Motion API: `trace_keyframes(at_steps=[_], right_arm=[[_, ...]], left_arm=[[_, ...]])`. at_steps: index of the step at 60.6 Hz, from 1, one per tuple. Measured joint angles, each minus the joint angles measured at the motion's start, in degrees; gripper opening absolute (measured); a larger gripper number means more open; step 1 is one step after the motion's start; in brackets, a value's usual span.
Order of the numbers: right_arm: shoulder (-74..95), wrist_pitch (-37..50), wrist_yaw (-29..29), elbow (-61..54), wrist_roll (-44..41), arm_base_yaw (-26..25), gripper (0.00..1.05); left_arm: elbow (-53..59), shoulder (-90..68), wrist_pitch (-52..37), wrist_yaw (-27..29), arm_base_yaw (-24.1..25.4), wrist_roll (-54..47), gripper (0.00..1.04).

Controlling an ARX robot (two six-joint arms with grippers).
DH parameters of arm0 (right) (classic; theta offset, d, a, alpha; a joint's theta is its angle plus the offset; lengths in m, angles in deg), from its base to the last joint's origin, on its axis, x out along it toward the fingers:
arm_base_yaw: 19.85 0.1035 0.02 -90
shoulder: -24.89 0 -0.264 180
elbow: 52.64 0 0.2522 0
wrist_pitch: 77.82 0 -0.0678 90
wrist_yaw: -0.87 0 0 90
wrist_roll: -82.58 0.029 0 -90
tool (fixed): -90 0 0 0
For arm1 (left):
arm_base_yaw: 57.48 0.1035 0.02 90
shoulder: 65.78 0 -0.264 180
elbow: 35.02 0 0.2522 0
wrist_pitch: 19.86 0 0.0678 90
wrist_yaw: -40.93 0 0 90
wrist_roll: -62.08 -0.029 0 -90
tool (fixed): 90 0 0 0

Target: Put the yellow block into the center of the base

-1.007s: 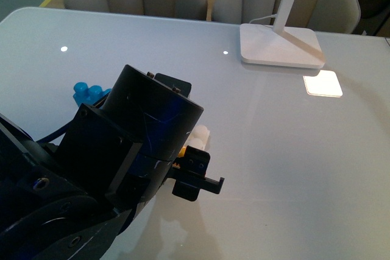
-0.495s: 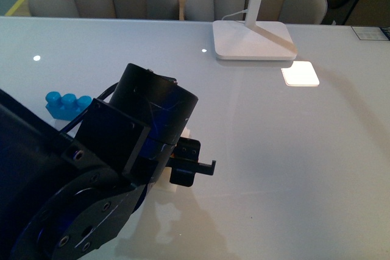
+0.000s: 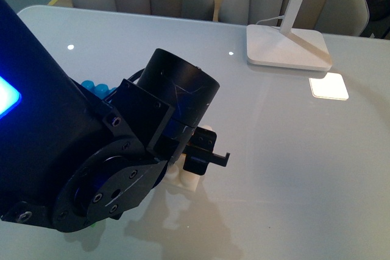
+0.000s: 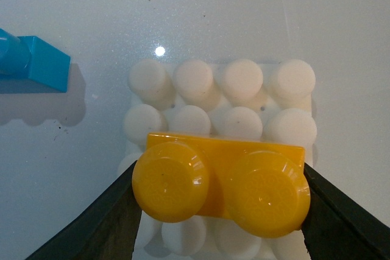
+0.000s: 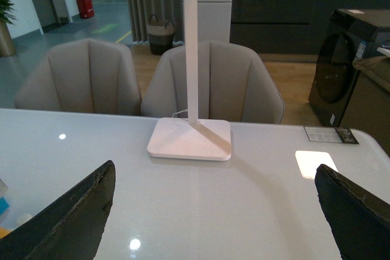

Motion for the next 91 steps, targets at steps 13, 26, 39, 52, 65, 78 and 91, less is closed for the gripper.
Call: trace_keyframes(at_steps=[13,26,39,52,65,78,91], right_arm=[[0.0,0.0,0.02,0.0,0.0,0.0,0.96],[0.0,0.0,0.02,0.0,0.0,0.0,0.96],[0.0,0.0,0.02,0.0,0.0,0.0,0.96],[0.0,0.0,0.02,0.0,0.0,0.0,0.96],[0.0,0.0,0.02,0.0,0.0,0.0,0.96],[0.0,0.0,0.0,0.0,0.0,0.0,0.96],[0.0,0.0,0.02,0.0,0.0,0.0,0.96]], left_arm=[[0.68,-0.24,-0.09,0.44,0.09,-0.48,0.62],[0.74,-0.68,0.0,0.72,-0.7,-0.44,0.62],[0.09,-1.97,0.61,1.75,-1.2,-0.26,0.62],[-1.01,-2.82,1.16,2.4,-1.2,-0.2,0.62],[-1.31,-2.99,1.38,2.58,-1.2,-0.22,0.62],[-1.36,-4.02,0.7,3.02,-1.25,-0.31,0.62],[-2.05,-4.79,1.07,3.39,-1.31,-0.31,0.62]])
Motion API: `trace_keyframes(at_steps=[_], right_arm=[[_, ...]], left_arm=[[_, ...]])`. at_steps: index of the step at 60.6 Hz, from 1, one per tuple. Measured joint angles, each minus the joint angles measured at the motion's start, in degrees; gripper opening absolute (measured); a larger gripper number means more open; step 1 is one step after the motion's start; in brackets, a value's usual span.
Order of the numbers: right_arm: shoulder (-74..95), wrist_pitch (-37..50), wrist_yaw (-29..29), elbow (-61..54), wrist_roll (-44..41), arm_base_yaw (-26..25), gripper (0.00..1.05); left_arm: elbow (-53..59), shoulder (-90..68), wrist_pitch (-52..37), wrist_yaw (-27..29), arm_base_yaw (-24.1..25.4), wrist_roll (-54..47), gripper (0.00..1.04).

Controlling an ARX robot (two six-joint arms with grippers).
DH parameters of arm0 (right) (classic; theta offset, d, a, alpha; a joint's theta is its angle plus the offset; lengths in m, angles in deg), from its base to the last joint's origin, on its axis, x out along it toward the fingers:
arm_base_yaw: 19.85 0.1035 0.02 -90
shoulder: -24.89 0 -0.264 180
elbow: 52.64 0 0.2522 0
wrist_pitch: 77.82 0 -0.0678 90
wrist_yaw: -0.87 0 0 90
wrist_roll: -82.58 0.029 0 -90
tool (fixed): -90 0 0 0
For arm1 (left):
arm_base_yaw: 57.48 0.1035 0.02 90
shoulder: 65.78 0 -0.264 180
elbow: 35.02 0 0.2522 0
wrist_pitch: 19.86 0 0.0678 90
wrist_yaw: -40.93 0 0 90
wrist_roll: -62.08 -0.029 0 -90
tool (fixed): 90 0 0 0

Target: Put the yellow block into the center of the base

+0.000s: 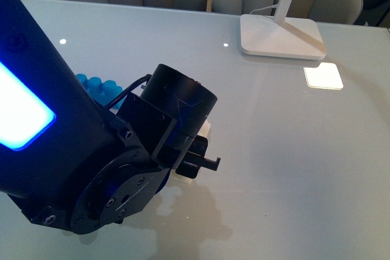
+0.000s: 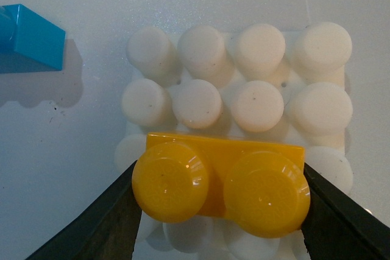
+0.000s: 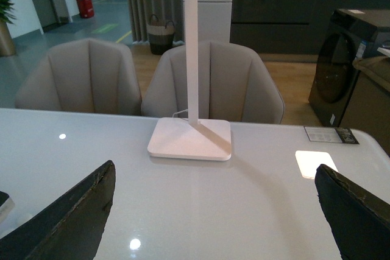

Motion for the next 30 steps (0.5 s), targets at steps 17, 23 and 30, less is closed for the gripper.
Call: trace_keyframes(at_steps=[17,23,30], right_arm=[[0.0,0.0,0.0,0.0,0.0,0.0,0.96],[0.0,0.0,0.0,0.0,0.0,0.0,0.96],[0.0,0.0,0.0,0.0,0.0,0.0,0.96]], left_arm=[[-2.08,-1.55,1.99,0.24,-0.02,0.02,0.62],[-2.91,-1.97,2.73,0.31,-0.07,0.13,0.62],[-3.78,-2.51,3.15,0.42,-0.11,0.44,0.62]])
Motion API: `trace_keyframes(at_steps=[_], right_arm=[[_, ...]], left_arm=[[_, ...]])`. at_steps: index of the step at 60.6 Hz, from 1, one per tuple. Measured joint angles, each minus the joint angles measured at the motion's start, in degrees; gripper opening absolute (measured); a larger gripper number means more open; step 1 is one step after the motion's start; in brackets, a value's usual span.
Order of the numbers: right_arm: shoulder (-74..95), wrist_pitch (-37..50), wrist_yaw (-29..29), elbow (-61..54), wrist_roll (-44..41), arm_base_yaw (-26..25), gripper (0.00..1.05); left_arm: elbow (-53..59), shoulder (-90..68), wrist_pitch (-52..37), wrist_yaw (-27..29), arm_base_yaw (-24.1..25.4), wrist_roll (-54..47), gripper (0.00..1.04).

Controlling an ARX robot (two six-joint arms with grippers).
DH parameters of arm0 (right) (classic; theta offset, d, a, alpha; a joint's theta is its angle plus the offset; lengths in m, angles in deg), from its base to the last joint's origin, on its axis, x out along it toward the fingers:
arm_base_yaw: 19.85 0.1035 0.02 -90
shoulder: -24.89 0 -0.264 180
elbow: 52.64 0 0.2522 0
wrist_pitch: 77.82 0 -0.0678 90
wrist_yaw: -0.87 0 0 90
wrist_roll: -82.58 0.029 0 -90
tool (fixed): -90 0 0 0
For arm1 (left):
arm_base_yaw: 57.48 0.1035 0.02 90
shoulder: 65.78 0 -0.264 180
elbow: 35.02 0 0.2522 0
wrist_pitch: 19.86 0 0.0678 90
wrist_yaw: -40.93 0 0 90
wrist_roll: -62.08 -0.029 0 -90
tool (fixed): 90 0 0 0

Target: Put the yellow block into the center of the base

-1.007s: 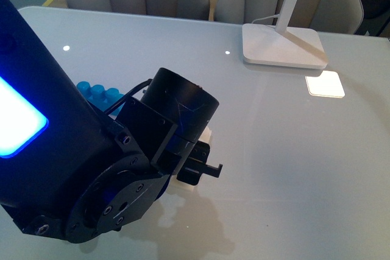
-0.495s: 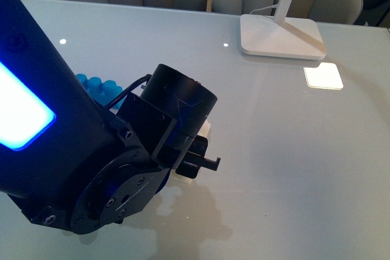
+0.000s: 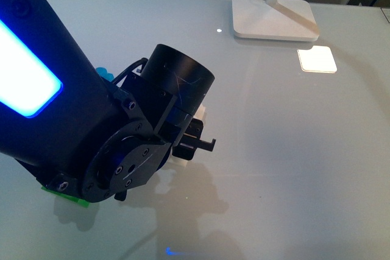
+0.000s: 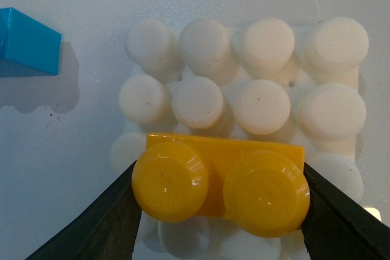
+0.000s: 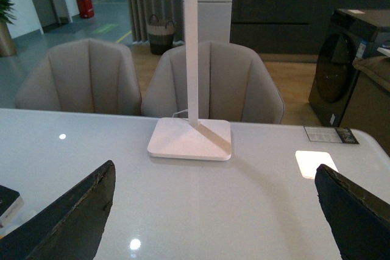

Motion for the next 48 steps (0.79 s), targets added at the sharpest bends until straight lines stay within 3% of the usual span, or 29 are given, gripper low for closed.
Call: trace_keyframes(at_steps=[29,39,48], right_arm=[[0.0,0.0,0.0,0.0,0.0,0.0,0.96],[-0.02,0.0,-0.02,0.0,0.0,0.0,0.96],[0.0,0.0,-0.02,0.0,0.0,0.0,0.96]], left_arm=[[-1.79,-1.03,1.64,-0.9,0.07,-0.2,0.63],[-1.42,-0.85,1.86,-1.77,0.74,-0.63,0.97],[-0.28,0.92,3.19,-3.23,0.81,-1.25,0.97]])
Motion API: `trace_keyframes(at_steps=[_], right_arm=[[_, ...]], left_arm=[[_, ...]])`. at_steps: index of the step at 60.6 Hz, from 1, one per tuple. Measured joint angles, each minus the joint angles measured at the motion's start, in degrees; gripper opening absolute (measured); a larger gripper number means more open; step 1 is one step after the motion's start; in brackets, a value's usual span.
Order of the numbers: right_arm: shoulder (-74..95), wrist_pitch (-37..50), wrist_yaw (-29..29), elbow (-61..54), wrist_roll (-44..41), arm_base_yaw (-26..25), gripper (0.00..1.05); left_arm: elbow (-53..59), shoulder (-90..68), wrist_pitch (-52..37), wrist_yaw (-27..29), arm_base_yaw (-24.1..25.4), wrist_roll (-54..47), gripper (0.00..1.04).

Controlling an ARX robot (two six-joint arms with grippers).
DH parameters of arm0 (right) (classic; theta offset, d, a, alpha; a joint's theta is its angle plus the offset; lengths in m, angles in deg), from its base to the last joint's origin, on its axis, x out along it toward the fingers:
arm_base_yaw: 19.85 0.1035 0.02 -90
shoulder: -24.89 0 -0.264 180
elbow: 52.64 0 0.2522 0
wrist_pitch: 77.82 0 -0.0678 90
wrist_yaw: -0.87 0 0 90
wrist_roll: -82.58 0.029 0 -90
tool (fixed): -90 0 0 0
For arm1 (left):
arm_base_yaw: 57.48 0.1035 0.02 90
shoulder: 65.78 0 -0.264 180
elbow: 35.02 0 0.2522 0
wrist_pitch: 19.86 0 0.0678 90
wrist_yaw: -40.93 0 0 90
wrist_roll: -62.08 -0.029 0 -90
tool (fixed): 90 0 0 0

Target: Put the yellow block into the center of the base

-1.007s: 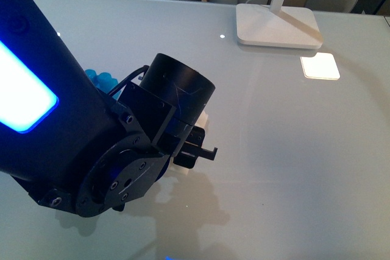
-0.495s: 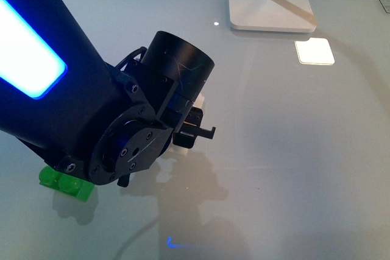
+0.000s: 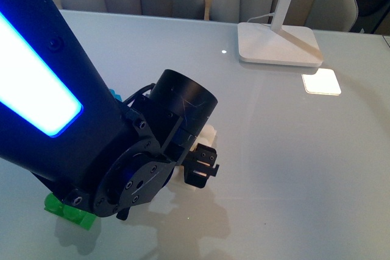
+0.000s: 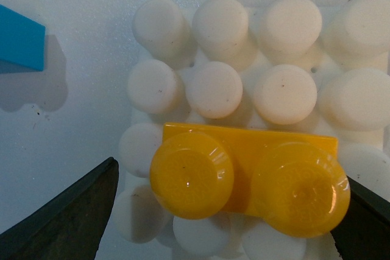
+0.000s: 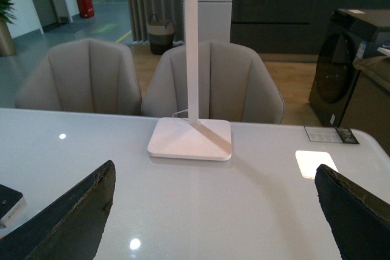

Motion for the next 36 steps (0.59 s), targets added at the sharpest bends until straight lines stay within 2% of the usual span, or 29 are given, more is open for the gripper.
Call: trace_keyframes(at_steps=[36], right_arm=[[0.0,0.0,0.0,0.0,0.0,0.0,0.96]], left_arm=[[7.34,13.49,3.5,-3.43,3.74,1.68,0.97]])
